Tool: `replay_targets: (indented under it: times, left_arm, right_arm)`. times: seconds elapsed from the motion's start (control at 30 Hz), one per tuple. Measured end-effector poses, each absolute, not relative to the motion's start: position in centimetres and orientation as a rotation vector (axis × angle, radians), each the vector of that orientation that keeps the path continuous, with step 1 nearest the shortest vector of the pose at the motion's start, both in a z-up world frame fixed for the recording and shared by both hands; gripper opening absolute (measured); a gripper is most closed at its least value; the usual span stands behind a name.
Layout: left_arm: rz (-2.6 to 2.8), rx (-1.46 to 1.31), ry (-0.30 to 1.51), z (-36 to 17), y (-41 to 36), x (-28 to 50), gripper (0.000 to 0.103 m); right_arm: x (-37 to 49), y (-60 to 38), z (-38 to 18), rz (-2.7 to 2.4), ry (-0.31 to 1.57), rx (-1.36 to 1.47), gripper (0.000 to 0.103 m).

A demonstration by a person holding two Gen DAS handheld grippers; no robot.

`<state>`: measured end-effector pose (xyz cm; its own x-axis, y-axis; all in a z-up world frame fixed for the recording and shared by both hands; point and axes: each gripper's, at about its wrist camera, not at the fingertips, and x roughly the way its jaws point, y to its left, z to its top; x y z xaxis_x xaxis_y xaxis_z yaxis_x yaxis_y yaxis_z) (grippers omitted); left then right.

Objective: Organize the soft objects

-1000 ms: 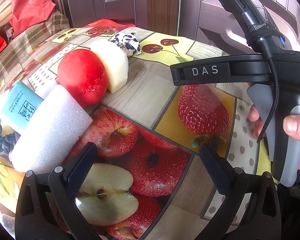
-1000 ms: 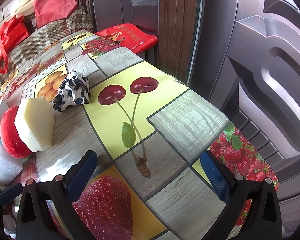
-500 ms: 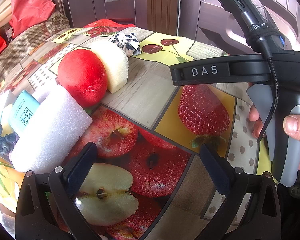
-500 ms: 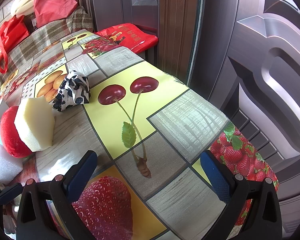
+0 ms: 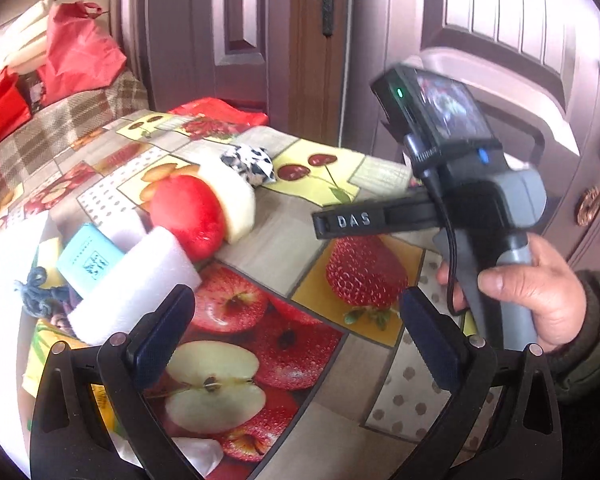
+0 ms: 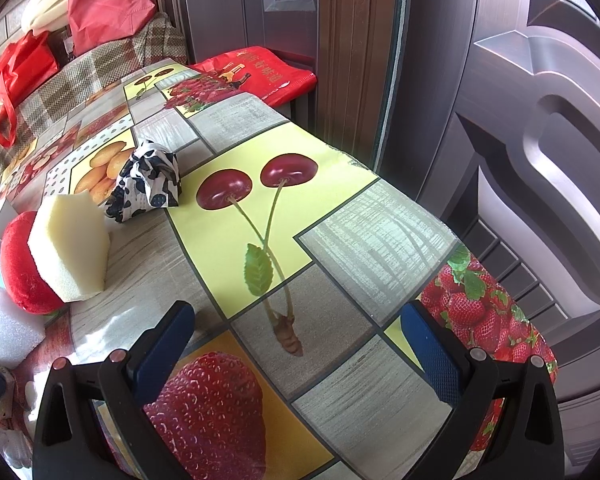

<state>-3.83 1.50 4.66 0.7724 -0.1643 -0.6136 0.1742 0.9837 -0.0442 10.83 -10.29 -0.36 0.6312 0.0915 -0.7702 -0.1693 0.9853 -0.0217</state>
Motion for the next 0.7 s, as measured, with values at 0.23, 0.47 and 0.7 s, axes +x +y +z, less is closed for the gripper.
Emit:
replay_targets:
  times: [0.23,0.47,0.7]
  left_arm:
    - [-0.100,-0.158,0.487,8.9,5.8,-7.5,0.103]
    - [0.002,-0.343,0.384,11.2,14.2,-12.7,0.103]
    - [0.130,-0.260,0.496,9.4,18.1,-16.7,0.103]
  right_arm:
    - [10.8,-10.3,-0.4,0.150,0.876,-0.095,0.103]
    - [10.8,-10.3,-0.4,0.150,0.876,-0.095,0.103]
    - [10.8,-10.3,-0.4,0.153,0.876,-0.092,0.103]
